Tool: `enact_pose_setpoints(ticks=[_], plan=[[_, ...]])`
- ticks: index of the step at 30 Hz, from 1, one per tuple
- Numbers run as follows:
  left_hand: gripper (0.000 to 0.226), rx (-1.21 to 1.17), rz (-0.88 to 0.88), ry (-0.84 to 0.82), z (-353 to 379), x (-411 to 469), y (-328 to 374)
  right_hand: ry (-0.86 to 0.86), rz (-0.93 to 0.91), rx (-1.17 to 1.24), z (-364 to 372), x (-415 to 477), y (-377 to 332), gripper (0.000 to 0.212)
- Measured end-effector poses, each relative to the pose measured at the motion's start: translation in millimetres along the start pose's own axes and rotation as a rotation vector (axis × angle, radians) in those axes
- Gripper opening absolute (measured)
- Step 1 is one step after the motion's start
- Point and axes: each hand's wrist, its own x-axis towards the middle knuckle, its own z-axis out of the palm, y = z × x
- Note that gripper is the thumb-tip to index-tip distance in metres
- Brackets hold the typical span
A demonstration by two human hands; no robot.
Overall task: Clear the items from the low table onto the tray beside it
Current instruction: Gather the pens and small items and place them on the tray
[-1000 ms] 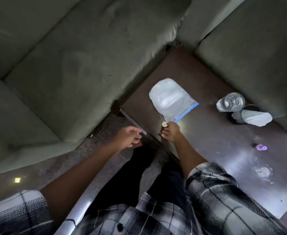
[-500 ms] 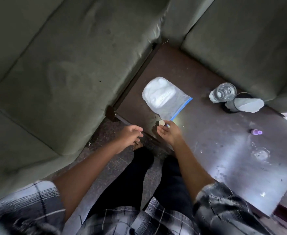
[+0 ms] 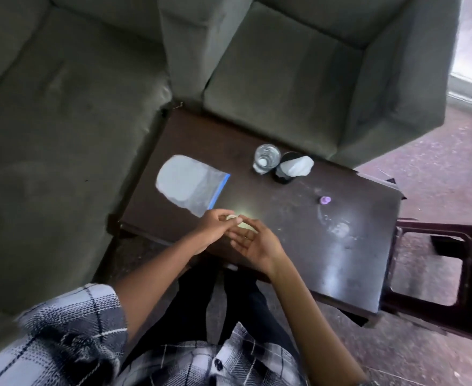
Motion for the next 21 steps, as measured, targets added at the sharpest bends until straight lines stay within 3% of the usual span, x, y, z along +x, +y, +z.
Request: enact_pose_setpoints(ticks=[6,9,13,17,21], plan=[[0.036,0.005,-0.010,-0.042,59,7,38,0.276,-0.107,-0.036,-99,15,-67,0.016],[0.038,0.000,0.011,-0.035,86,15,57,0.467,-0.208,-0.113,-142,38,-105,0.027],[0.039,-0.027,0.022,-0.036,110,27,71,0.713,-0.328,-0.832,-186,82,-145,0.010],[0.038,-0.034,-0.019,-0.007,118,35,65,0.595,-0.324,-1.194,-200,113,-165,0.043],[0.036,-0.029,-0.087,0.002,122,34,50,0.496,-0.303,-1.380,-206,147,-168,0.043]])
